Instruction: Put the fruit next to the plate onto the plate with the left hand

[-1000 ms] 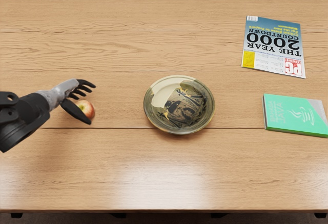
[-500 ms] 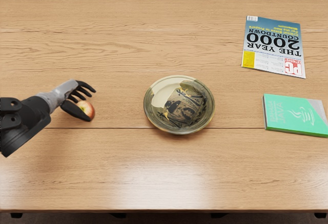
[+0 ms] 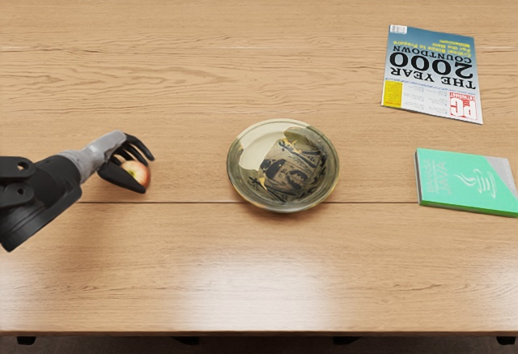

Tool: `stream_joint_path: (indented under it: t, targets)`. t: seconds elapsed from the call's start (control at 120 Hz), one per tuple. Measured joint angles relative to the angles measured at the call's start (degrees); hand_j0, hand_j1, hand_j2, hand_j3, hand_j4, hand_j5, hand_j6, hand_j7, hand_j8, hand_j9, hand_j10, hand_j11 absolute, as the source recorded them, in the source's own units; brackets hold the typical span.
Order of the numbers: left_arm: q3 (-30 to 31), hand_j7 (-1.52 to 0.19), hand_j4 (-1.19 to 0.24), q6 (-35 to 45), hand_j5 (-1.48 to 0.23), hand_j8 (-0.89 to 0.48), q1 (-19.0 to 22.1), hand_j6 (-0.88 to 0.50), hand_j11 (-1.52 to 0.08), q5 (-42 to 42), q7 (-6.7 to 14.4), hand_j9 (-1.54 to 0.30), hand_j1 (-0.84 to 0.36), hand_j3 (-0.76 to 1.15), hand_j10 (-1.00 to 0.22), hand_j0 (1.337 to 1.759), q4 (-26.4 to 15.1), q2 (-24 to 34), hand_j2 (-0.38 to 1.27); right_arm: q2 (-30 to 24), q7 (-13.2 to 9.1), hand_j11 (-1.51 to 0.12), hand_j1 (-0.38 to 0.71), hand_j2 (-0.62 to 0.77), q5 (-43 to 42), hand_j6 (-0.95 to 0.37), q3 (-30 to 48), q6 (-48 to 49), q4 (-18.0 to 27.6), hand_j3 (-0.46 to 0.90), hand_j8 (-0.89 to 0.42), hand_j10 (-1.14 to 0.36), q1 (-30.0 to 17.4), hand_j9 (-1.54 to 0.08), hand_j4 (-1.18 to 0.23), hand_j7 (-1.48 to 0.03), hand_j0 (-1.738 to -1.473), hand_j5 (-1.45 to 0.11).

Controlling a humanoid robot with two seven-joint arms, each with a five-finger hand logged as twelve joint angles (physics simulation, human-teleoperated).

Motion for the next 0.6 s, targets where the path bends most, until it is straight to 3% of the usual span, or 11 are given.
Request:
stream_joint_path:
  t: [0.242, 0.425, 0.6]
  targets:
    - [0.0, -0.89, -0.63, 0.0, -0.89, -0.36, -2.3, -0.49, -0.87, -0.2, 0.0, -0.87, -0.30, 0.00, -0.47, 1.656, -0.1, -0.4, 0.34, 0.0, 0.0, -0.03, -0.32, 0.00, 0.0, -0.02, 0.0, 0.0, 0.0, 0.00, -0.02, -0.02, 0.0, -0.03, -0.02, -0.03, -1.658, -0.03]
    - [-0.1, -0.90, -0.64, 0.0, -0.91, -0.36, -5.1, -0.50, -0.87, -0.2, 0.0, -0.88, -0.28, 0.00, -0.47, 1.656, 0.0, -2.3, 0.28, 0.0, 0.0, -0.03, -0.32, 0.00, 0.0, -0.02, 0.0, 0.0, 0.0, 0.00, -0.02, -0.02, 0.0, -0.03, -0.02, -0.03, -1.658, -0.03]
    - [-0.2, -0.89, -0.65, 0.1, -0.91, -0.37, -7.4, -0.50, -0.88, -0.2, 0.0, -0.89, -0.31, 0.00, -0.48, 1.656, 0.1, -4.7, 0.37, 0.0, 0.0, -0.03, -0.32, 0.00, 0.0, -0.02, 0.0, 0.0, 0.0, 0.00, -0.02, -0.02, 0.0, -0.03, -0.02, -0.03, -1.658, -0.03]
